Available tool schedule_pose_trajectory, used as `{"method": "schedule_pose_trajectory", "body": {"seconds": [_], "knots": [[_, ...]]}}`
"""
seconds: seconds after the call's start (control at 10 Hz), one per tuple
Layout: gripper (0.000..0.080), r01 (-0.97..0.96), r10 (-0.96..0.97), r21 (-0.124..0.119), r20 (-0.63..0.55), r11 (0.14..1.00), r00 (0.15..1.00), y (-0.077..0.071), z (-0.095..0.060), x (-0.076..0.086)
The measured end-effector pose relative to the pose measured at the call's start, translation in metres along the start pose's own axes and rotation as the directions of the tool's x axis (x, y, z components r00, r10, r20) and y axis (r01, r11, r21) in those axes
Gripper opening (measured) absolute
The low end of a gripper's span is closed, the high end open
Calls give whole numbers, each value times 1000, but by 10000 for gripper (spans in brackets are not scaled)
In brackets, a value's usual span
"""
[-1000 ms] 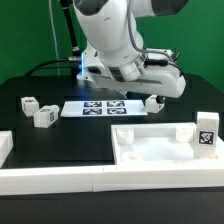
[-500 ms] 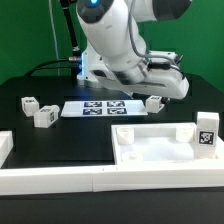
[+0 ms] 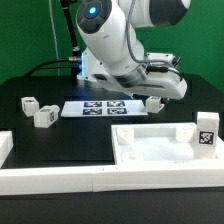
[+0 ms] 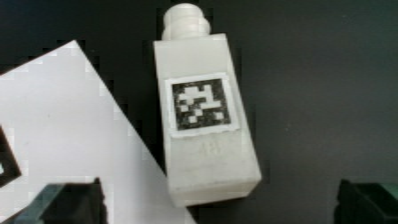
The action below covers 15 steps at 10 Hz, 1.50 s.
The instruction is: Assemble square table
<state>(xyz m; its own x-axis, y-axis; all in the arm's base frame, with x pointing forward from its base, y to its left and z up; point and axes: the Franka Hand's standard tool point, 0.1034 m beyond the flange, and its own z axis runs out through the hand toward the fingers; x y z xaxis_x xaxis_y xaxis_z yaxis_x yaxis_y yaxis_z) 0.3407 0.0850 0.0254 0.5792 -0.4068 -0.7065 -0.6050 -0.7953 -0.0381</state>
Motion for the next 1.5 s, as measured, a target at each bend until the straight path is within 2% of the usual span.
{"method": "schedule_pose_trajectory", "body": {"seconds": [0.1, 0.3, 0.4, 0.8, 1.0, 1.5], "knots": [[649, 0, 0, -1, 1, 1000, 1000, 0, 1, 0], [649, -9, 9, 3, 32, 1000, 999, 2, 23, -4], [649, -16, 15, 22, 55, 1000, 998, 8, 30, -4], [637, -24, 23, 20, 49, 1000, 999, 9, 29, -2], [284, -24, 23, 20, 49, 1000, 999, 9, 28, -2], [289, -24, 23, 21, 49, 999, 999, 9, 28, -2]]}}
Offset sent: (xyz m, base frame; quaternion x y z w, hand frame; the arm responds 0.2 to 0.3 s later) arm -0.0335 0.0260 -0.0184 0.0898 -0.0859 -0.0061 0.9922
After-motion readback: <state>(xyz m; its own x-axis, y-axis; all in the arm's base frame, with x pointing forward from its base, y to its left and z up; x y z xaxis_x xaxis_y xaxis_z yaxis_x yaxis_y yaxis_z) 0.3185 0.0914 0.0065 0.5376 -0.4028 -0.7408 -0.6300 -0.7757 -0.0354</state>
